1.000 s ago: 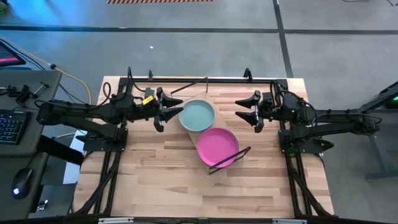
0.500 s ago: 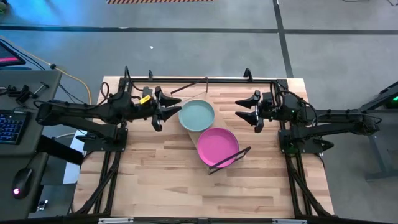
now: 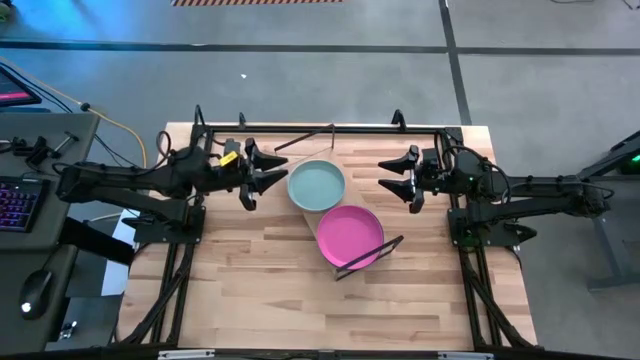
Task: Place and stack plates onto a shelf
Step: Return to home position
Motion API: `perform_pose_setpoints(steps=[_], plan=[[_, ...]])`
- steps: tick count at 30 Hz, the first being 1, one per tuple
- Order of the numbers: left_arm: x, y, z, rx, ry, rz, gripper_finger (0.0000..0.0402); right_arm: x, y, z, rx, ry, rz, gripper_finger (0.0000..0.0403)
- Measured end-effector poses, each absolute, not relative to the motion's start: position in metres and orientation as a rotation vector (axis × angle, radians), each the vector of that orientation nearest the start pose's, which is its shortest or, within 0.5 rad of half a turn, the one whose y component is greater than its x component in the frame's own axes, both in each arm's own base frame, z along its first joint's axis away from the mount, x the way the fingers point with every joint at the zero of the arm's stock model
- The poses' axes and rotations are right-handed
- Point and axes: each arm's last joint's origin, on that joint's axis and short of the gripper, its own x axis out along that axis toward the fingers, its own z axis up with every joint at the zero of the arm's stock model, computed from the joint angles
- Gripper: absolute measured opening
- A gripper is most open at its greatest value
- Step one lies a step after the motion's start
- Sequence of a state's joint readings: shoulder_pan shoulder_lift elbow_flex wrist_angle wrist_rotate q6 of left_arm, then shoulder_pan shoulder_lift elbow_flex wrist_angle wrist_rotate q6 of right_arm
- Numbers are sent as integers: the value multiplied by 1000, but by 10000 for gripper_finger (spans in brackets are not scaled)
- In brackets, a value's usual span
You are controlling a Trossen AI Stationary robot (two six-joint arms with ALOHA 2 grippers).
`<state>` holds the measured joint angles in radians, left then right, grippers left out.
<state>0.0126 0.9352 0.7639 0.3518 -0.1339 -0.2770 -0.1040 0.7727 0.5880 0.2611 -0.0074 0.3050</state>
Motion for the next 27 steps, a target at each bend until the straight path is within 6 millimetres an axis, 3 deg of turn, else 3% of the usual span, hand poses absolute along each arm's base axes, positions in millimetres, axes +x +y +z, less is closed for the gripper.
perform_pose_setpoints(steps=[8, 15, 22, 27], plan=[[210, 2, 346, -260, -147, 105, 158, 178, -18, 309, 300, -91, -84, 254], [209, 0, 339, -207, -127, 113, 127, 178, -18, 309, 306, -91, -84, 254], [178, 6, 296, -283, -257, 122, 83, 178, -18, 309, 308, -90, -83, 254], [149, 10, 267, -312, -310, 168, 27, 178, -18, 309, 308, -90, -83, 254]])
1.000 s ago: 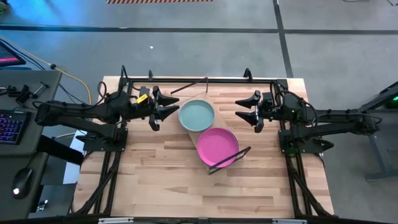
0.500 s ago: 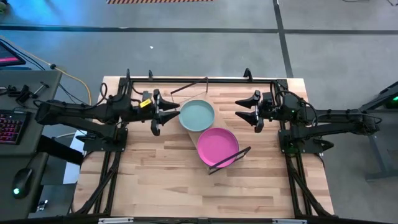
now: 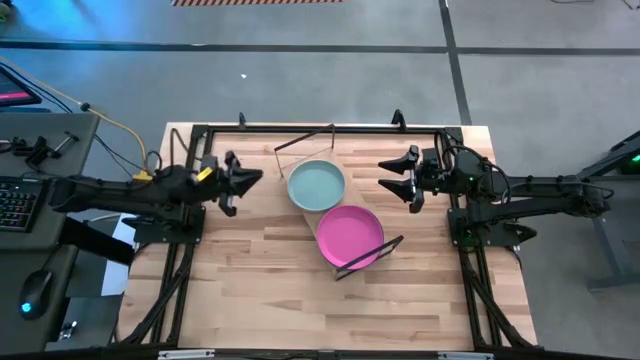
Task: Place and stack plates onto a shelf
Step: Return to home position
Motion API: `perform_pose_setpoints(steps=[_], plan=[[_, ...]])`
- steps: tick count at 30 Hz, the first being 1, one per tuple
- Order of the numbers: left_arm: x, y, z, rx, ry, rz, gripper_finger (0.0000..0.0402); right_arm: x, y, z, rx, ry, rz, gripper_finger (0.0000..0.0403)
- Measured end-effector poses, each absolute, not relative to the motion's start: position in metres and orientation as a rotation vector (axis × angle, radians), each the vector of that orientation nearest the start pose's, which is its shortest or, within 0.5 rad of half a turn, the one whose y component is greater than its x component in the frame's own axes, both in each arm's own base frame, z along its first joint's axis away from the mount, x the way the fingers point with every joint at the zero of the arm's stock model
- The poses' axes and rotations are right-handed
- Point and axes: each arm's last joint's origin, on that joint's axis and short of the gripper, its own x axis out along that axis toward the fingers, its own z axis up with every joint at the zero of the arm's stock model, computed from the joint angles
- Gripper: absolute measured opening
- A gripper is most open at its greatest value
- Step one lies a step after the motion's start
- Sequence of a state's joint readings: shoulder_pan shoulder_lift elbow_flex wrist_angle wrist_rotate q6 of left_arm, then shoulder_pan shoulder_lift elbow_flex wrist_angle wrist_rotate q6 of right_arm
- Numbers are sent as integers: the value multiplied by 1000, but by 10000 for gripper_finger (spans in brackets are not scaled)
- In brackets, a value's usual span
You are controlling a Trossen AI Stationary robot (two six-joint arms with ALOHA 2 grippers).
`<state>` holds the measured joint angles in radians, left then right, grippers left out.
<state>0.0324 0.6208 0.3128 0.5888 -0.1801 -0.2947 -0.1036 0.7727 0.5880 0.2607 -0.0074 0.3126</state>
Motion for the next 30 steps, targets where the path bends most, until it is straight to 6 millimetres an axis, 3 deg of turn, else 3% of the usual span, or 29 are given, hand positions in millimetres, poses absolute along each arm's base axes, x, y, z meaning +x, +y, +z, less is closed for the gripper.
perform_pose_setpoints(steps=[2, 8, 16, 26, 30], plan=[[140, 11, 257, -314, -326, 183, 7, 178, -18, 309, 308, -90, -84, 254], [119, 14, 232, -329, -370, 209, 1, 178, -18, 309, 324, -91, -83, 254], [106, 14, 199, -371, -363, 230, 0, 178, -18, 309, 353, -92, -82, 254], [106, 15, 194, -394, -318, 241, 0, 173, -18, 310, 353, -82, -88, 249], [107, 14, 194, -393, -307, 216, 0, 156, -16, 305, 317, 9, -90, 202]])
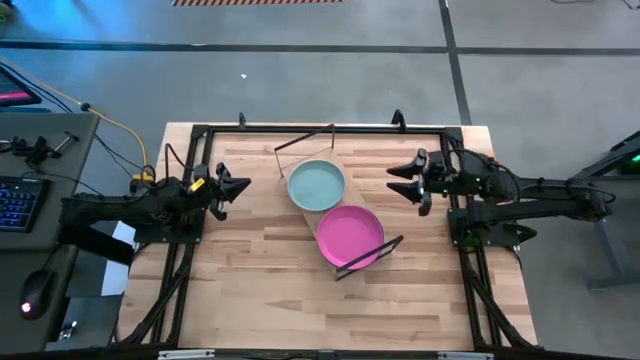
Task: Place and stack plates onto a shelf
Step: Return to home position
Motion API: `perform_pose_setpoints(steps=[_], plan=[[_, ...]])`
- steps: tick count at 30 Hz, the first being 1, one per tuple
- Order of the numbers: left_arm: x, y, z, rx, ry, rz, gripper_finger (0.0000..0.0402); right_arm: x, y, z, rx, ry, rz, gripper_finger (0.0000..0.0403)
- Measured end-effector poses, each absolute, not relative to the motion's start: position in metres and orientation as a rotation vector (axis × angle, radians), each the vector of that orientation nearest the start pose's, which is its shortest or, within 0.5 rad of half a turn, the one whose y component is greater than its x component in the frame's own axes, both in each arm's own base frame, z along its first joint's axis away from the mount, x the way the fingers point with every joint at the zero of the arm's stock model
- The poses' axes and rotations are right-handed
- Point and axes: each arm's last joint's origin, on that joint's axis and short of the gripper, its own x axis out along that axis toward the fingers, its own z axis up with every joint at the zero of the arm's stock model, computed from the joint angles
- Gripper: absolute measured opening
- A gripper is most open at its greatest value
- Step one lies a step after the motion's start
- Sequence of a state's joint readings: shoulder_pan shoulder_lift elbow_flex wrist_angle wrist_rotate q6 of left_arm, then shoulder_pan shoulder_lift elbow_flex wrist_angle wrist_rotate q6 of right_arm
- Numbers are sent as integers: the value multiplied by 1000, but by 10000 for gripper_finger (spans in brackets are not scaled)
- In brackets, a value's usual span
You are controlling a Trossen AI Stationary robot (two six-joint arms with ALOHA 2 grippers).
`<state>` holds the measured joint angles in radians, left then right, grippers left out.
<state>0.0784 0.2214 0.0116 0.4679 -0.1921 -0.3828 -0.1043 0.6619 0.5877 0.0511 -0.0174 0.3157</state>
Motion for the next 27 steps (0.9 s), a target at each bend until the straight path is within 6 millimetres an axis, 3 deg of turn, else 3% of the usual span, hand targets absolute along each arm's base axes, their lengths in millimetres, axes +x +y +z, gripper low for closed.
perform_pose_setpoints(steps=[3, 6, 8, 12, 17, 27], plan=[[107, 14, 194, -394, -307, 214, 0, 139, -14, 299, 297, 80, -95, 133], [107, 14, 194, -394, -308, 218, 0, 125, -10, 290, 295, 55, -44, 46], [107, 14, 194, -394, -307, 218, 0, 116, -8, 280, 293, 33, -19, 13], [107, 14, 194, -394, -306, 218, 0, 105, -5, 257, 298, -47, 1, 21], [107, 14, 194, -394, -306, 218, 1, 99, -5, 238, 206, -182, -36, 5], [103, 14, 194, -394, -311, 216, 1, 93, -3, 201, 234, -191, 45, 1]])
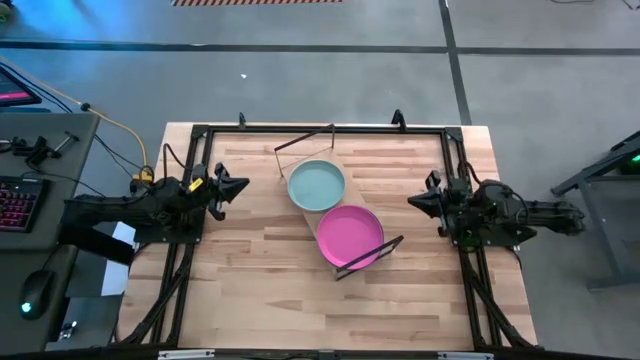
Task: Place and stack plates onto a shelf
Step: Return to home position
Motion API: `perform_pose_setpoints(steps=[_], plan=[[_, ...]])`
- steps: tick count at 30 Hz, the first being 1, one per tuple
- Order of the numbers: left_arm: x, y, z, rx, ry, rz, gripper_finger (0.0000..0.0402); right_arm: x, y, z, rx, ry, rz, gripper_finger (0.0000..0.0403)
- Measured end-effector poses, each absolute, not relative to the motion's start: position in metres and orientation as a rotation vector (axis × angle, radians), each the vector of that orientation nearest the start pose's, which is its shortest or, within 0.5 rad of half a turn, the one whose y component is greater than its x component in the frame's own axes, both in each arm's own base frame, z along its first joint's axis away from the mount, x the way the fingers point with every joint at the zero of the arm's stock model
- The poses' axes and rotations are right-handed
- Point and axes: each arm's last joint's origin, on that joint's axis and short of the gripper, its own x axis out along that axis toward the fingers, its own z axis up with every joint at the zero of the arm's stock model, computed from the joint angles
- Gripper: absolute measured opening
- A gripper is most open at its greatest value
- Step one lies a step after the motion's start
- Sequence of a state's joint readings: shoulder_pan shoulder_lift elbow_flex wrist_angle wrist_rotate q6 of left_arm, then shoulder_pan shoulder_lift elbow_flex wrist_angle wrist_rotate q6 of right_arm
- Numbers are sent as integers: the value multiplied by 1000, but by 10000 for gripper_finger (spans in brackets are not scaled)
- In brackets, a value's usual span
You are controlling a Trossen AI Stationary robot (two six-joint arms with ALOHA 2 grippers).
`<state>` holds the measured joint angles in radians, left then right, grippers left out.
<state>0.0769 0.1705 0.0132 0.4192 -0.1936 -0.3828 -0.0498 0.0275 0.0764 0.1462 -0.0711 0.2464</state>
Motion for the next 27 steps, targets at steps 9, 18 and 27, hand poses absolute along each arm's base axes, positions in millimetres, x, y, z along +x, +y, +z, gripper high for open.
perform_pose_setpoints(steps=[9, 18, 27], plan=[[95, 14, 177, -385, -156, 257, 1, 94, -3, 190, 144, -152, 26, 0], [96, 13, 171, -382, -89, 237, 1, 97, -1, 170, 133, -39, 77, 0], [96, 12, 171, -382, -82, 218, 1, 97, -1, 171, 84, -44, 77, 0]])
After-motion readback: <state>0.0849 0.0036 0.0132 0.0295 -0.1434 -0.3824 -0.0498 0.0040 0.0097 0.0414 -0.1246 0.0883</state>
